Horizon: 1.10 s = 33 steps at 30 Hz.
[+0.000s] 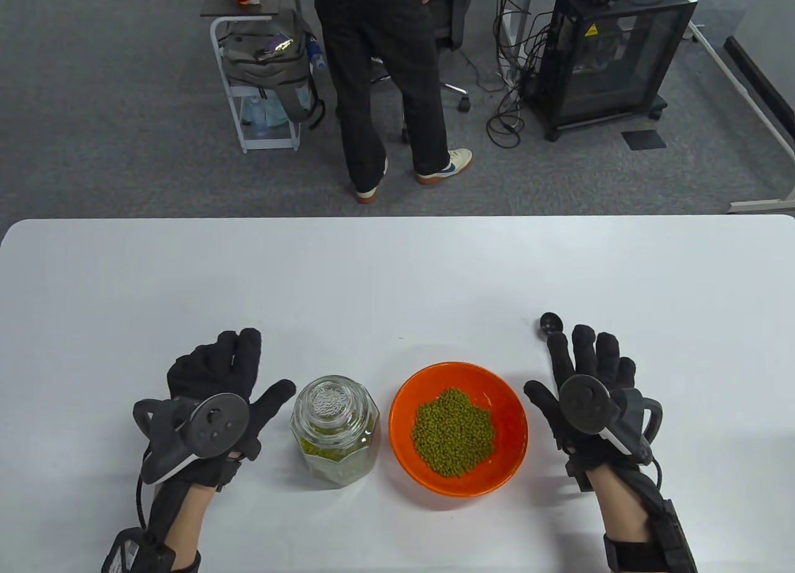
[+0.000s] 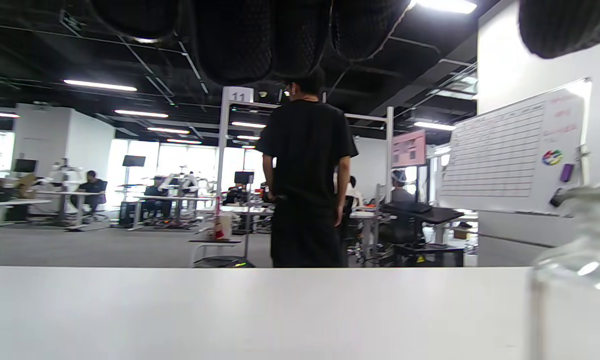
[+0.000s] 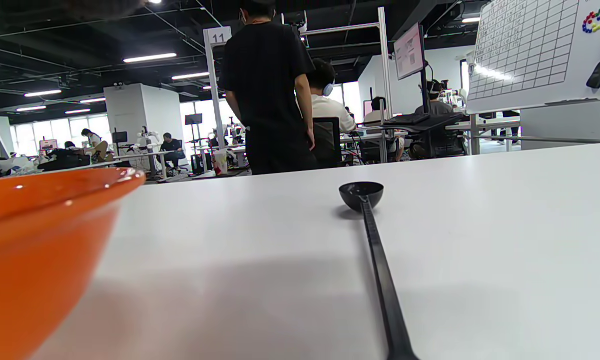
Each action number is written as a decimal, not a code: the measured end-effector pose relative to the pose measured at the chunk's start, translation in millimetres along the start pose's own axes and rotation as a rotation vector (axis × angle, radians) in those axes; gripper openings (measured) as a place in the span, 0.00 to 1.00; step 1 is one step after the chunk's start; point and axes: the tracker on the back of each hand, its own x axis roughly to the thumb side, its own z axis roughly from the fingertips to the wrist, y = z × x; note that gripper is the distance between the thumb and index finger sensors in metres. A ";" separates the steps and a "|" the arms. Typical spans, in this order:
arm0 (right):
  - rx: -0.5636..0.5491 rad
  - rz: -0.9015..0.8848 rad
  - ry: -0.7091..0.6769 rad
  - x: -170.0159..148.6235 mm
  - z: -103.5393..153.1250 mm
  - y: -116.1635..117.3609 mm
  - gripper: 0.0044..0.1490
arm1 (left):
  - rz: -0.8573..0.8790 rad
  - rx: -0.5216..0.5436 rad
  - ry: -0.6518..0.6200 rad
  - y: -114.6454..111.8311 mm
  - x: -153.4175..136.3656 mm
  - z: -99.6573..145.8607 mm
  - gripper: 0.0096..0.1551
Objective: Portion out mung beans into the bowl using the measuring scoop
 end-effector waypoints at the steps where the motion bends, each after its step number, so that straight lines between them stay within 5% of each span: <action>1: -0.003 -0.001 0.000 -0.1 0.1 0.0 0.55 | -0.008 -0.014 0.016 -3.3 -6.7 -0.2 0.54; 13: 0.010 0.017 -0.013 0.9 -0.1 4.6 0.55 | 0.004 -0.136 0.142 -42.9 -53.8 4.4 0.57; 33: 0.032 0.049 0.007 -1.0 0.0 6.0 0.57 | 0.023 -0.192 0.144 -46.1 -59.3 7.2 0.60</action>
